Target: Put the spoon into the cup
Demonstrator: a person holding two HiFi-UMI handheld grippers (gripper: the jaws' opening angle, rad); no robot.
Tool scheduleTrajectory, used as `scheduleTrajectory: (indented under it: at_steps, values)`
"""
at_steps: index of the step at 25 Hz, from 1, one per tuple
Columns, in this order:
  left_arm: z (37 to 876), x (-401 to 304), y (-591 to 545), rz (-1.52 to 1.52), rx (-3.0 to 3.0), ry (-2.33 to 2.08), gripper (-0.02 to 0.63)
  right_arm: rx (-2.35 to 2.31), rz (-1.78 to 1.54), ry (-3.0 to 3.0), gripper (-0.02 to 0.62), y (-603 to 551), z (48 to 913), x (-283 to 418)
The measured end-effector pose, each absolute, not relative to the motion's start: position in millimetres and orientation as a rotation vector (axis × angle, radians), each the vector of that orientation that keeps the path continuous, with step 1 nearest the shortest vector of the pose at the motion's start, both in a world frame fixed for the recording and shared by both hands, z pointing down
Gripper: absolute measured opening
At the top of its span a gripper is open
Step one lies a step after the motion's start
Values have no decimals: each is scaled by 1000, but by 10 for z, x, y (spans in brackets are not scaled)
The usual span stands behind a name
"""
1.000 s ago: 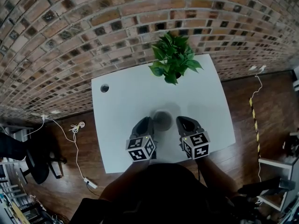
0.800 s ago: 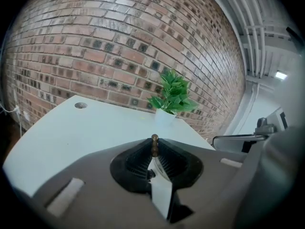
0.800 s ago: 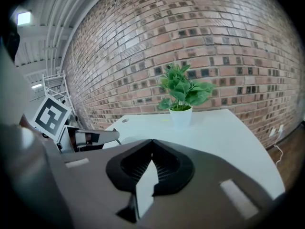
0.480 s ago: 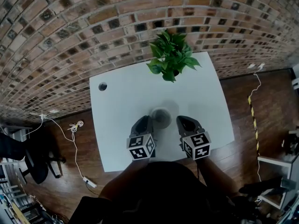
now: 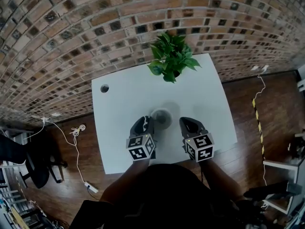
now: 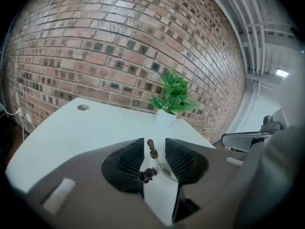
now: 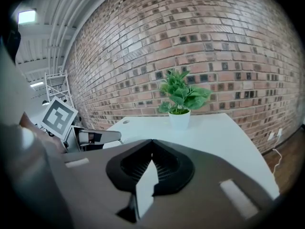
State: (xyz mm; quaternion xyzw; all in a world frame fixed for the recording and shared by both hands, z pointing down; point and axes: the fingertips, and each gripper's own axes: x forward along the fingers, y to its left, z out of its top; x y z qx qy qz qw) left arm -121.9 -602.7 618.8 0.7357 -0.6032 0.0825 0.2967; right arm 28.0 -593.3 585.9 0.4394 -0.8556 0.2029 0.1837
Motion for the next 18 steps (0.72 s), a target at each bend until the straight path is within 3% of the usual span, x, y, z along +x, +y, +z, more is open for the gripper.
scheduleTrajectory:
  at_steps: [4,12,14,16,18]
  values:
    - [6020,-1218,-5942,184,1962,-1627,180,1256,552,-2443,8,-5876,5719,334]
    - [5424,-1275,-5468,116,2064,-1713,171,1288,576,-2482,8,-5597,5591,522]
    - [5310,-1300,-5277,95,2077,-1745,115,1285,565,-2491,8,-5477,5576,575]
    - [5179,-1339,-5086,25,2094,-1772,5,1272,554,-2505,8,-5354,5569,592]
    - [5101,-1366,-4887,-16,2099,-1794,5,1258,558,-2522,8,-5218,5561,616]
